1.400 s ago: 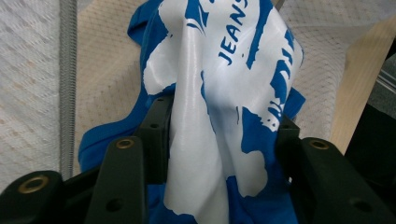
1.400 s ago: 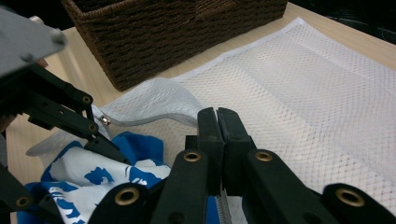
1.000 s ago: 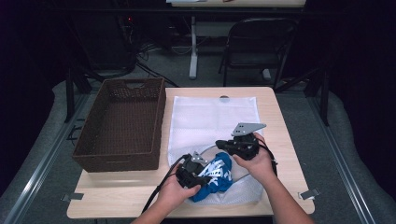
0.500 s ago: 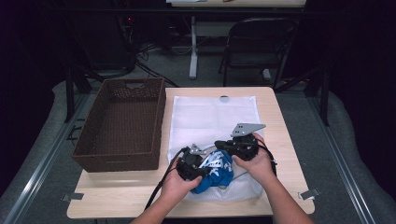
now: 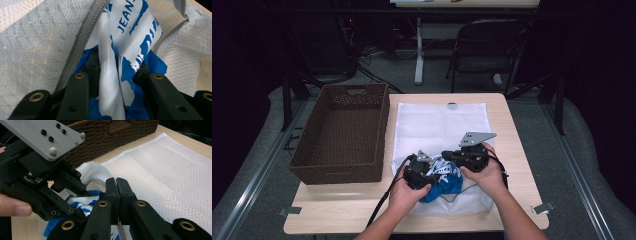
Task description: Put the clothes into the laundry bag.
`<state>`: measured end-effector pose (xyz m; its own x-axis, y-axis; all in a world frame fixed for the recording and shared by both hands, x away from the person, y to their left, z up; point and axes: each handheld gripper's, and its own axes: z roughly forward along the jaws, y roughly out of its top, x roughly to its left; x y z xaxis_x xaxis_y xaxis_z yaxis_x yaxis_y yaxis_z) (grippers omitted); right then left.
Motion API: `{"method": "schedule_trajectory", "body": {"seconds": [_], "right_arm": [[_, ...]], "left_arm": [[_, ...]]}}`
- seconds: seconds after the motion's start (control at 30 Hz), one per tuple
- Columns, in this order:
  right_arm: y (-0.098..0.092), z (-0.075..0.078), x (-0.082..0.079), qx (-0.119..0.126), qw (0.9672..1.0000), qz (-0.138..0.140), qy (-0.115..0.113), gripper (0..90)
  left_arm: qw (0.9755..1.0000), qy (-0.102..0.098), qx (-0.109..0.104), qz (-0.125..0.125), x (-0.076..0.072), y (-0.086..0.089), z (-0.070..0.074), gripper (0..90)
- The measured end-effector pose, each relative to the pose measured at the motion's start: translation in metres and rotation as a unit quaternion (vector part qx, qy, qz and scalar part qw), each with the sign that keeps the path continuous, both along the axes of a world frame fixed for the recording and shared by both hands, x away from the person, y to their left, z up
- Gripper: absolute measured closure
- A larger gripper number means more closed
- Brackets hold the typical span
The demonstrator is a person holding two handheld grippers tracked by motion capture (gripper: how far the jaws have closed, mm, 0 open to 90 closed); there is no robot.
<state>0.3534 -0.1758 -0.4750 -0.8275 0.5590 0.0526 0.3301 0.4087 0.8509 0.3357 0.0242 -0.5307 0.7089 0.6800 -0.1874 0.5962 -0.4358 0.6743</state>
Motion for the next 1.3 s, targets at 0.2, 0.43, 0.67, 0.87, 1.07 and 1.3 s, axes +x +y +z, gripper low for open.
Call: {"method": "schedule_trajectory", "body": {"seconds": [0.2, 0.43, 0.67, 0.87, 1.07, 1.3], "right_arm": [[-0.001, 0.000, 0.000, 0.000, 1.0000, -0.002, 0.001, 88.8], [-0.002, 0.000, 0.001, 0.001, 1.0000, -0.003, 0.001, 88.8], [-0.002, 0.000, 0.001, 0.002, 1.0000, -0.004, 0.002, 88.8], [-0.003, 0.000, 0.001, 0.003, 1.0000, -0.004, 0.001, 88.8], [-0.003, 0.000, 0.001, 0.004, 1.0000, -0.005, 0.001, 88.8], [-0.002, 0.001, 0.000, 0.004, 1.0000, -0.004, 0.000, 88.8]], "left_arm": [[1.0000, 0.003, 0.001, -0.009, -0.001, -0.001, 0.000, 44.8], [0.9996, -0.004, 0.009, -0.026, -0.009, -0.001, 0.006, 28.9], [0.9995, -0.015, 0.000, -0.028, -0.018, 0.006, 0.020, 28.5], [0.9992, -0.020, 0.002, -0.035, -0.027, 0.013, 0.028, 28.5], [0.9989, -0.017, 0.010, -0.042, -0.035, 0.017, 0.025, 29.6], [0.9992, -0.011, 0.010, -0.037, -0.037, 0.022, 0.020, 33.2]]}}
